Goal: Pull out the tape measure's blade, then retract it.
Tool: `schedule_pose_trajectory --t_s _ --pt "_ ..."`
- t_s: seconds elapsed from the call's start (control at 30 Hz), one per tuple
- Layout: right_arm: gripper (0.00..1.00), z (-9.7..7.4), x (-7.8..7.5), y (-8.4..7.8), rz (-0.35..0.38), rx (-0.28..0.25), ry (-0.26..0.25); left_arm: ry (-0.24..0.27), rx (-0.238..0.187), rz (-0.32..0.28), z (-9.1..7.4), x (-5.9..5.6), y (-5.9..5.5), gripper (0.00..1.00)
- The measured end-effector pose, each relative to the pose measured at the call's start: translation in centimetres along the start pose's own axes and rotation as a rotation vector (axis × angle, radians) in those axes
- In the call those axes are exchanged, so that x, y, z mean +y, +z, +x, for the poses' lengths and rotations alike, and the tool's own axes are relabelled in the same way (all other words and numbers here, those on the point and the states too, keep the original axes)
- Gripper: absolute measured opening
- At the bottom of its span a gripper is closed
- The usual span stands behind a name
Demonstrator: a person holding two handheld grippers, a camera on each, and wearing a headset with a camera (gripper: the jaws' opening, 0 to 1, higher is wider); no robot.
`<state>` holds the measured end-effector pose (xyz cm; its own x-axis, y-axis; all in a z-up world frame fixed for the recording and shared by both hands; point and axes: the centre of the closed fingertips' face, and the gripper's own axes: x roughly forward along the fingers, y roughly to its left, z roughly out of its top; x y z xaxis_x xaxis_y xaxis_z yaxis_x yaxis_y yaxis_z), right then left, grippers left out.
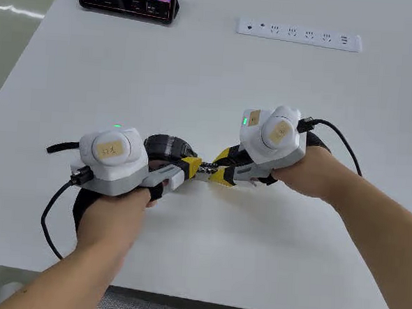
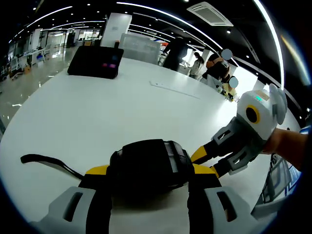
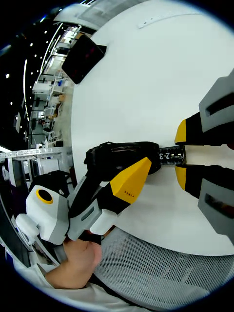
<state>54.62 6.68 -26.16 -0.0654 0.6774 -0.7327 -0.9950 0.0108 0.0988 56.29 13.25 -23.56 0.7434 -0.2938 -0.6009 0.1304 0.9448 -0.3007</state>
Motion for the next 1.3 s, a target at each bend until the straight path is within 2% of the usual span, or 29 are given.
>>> schedule_pose_trajectory --t_s 0.67,1.3 --pt "0.11 1.7 0.1 1.4 0.004 -0.029 0.015 0.003 0.0 0.01 -0.1 -0.1 -0.1 0.59" --pt "0.12 1.6 0.4 1.3 0.024 -0.031 0.001 0.012 -0.009 0.028 0.0 -0.1 -0.1 0.6"
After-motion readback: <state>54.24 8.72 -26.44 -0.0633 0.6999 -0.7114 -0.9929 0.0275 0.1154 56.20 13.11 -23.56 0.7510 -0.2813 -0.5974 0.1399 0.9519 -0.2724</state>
